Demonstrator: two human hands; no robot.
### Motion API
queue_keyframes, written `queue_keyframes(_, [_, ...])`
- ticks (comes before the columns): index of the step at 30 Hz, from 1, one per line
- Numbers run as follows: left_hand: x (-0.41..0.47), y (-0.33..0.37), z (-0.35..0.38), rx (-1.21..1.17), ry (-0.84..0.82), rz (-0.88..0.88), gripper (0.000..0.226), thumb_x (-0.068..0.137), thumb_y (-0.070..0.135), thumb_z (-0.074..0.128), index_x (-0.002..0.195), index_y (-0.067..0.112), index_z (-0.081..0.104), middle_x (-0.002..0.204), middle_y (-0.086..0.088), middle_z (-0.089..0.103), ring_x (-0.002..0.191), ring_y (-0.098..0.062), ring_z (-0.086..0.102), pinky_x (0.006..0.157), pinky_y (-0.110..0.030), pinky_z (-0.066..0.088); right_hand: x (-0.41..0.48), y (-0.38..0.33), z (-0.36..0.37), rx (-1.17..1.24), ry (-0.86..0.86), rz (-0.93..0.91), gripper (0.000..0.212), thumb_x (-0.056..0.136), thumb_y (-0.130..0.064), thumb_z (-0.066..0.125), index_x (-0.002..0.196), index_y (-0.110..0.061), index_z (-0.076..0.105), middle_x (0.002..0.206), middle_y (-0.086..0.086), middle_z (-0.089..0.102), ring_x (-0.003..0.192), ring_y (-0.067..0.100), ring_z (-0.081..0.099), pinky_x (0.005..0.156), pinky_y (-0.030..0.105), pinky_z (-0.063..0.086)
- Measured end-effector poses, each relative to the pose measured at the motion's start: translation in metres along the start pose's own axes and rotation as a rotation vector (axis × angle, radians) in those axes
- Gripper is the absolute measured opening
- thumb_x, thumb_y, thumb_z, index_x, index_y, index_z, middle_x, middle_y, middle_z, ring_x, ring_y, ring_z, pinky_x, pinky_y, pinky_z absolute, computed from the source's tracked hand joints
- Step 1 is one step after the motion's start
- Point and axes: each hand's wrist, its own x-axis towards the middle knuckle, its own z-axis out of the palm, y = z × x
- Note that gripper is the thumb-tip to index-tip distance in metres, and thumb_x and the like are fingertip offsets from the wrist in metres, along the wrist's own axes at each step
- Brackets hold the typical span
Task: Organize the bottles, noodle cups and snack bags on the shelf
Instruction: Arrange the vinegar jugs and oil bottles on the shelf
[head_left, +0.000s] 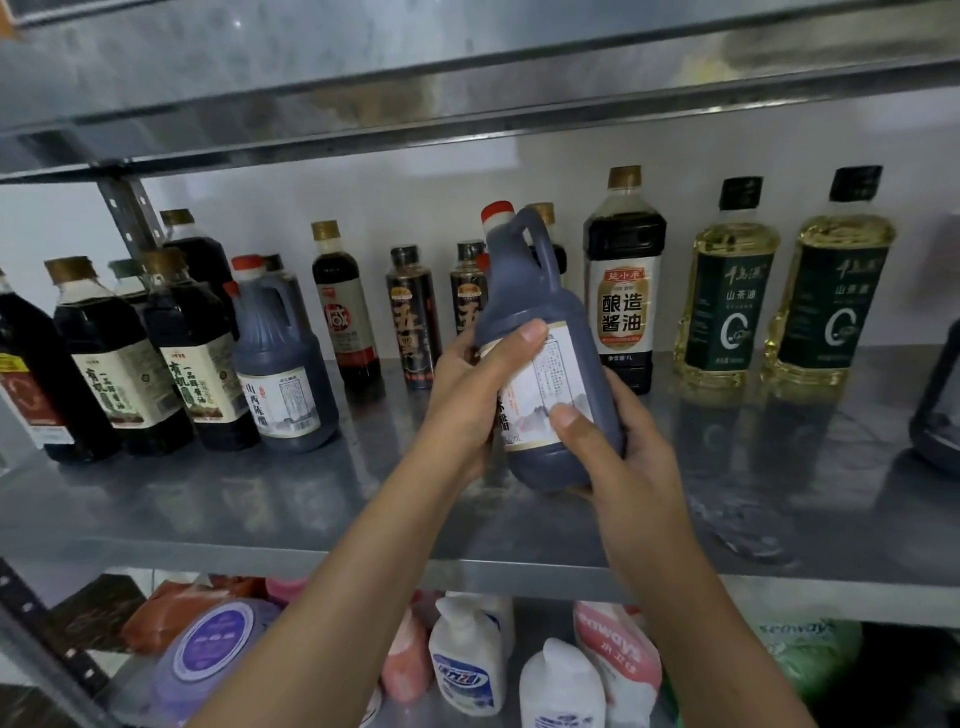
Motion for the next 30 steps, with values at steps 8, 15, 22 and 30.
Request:
queue_keyframes(8, [0.001,-0.002,0.0,0.029,-0.023,0.0,0.041,0.073,0.022,0.076,0.111,0.01,0.066,0.098,-0.012,0.076,0.09,-0.025,0.073,0.077,-0.036,0.06,-0.004,0.001,0.0,0.022,-0.009,0.006,0.052,0.073,-0.039,0.07,0.124,-0.042,0.057,0.111,-0.02,0.072,0.102,0.0,0.069,0.08,0.018,0.056])
queue_keyframes(15, [0.001,-0.005,0.005,0.074,0.077,-0.023,0.066,0.067,0.022,0.086,0.126,0.009,0.06,0.108,-0.013,0.076,0.098,-0.03,0.074,0.09,-0.046,0.059,-0.01,0.016,0.006,-0.52,0.095,-0.121,0.077,0.082,-0.043,0.075,0.146,-0.043,0.03,0.144,-0.014,0.043,0.129,0.0,0.049,0.097,0.02,0.048])
queue_keyframes(22, [0.002,0.001,0.017,0.142,0.269,-0.011,0.064,0.07,0.019,0.089,0.126,0.017,0.058,0.106,-0.001,0.075,0.085,-0.014,0.075,0.07,-0.028,0.062,-0.008,0.021,0.024,-1.005,0.167,-0.205,0.111,0.075,-0.049,0.078,0.156,-0.029,0.004,0.15,0.003,0.027,0.135,0.024,0.038,0.104,0.041,0.046])
queue_keyframes(30, [-0.005,0.029,-0.011,0.22,0.006,-0.095,0.043,0.087,0.032,0.074,0.125,0.017,0.063,0.112,-0.004,0.076,0.099,-0.017,0.074,0.078,-0.026,0.059,0.002,0.013,0.02,-0.179,0.099,0.009,0.068,0.078,-0.023,0.083,0.136,-0.035,0.05,0.114,-0.021,0.067,0.104,-0.007,0.064,0.082,0.013,0.054])
